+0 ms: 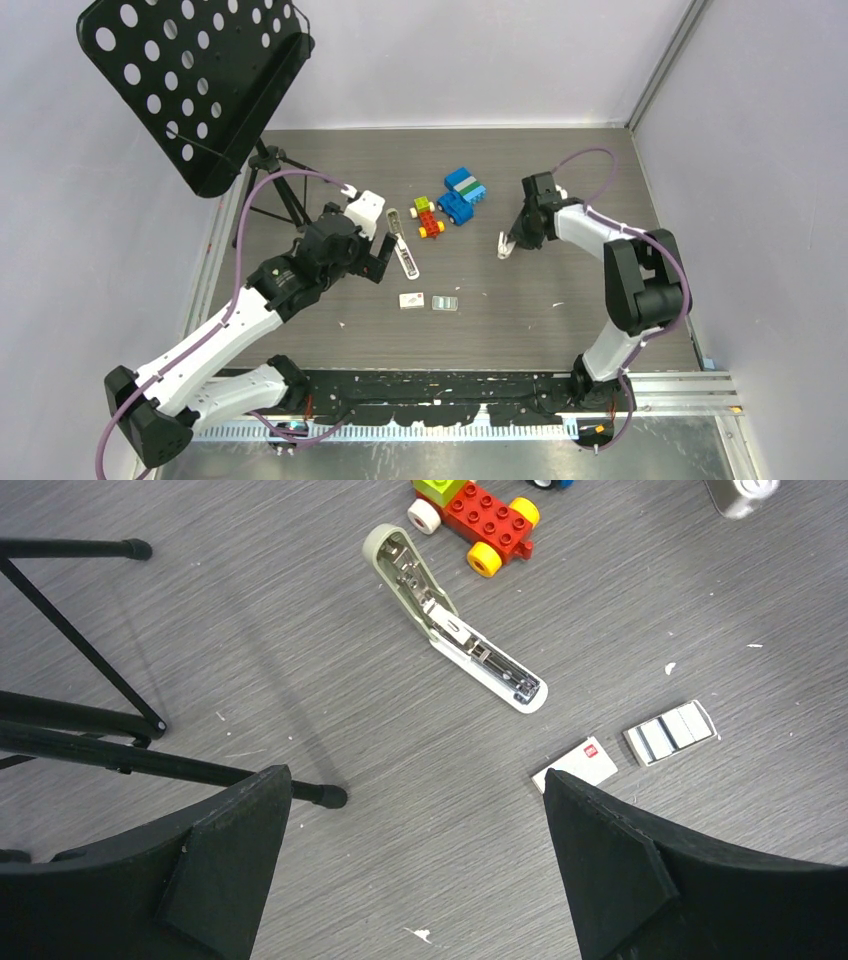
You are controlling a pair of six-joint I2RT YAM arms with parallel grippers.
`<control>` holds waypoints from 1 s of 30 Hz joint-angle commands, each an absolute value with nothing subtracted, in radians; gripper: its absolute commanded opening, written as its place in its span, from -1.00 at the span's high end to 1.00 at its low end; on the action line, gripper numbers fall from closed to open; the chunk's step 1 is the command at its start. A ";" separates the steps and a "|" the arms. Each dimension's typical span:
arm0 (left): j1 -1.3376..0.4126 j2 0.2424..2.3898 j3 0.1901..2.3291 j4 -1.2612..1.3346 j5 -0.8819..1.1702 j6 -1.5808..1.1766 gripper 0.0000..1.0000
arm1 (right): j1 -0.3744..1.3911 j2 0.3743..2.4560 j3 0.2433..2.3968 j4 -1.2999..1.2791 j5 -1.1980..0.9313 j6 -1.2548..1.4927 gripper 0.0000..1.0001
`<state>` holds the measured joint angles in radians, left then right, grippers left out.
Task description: Load the staples into the stapler
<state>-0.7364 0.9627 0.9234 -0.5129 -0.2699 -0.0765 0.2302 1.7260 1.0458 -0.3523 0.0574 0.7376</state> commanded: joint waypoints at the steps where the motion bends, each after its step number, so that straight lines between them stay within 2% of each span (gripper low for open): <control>1: -0.733 0.968 0.920 -0.472 -0.278 -0.064 -0.99 | 0.291 1.613 0.990 -0.521 0.032 0.595 0.89; 8: -0.733 0.979 0.920 -0.475 -0.279 -0.066 -0.99 | 0.397 1.560 0.974 -0.603 0.114 0.536 0.85; 21: -0.733 0.997 0.919 -0.479 -0.285 -0.065 -0.99 | 0.456 1.503 0.938 -0.578 0.146 0.520 0.84; 24: -0.733 1.001 0.919 -0.480 -0.287 -0.064 -0.99 | 0.474 1.469 0.934 -0.582 0.183 0.518 0.94; 30: -0.733 1.008 0.919 -0.480 -0.289 -0.065 -0.99 | 0.525 1.416 0.931 -0.588 0.271 0.483 0.99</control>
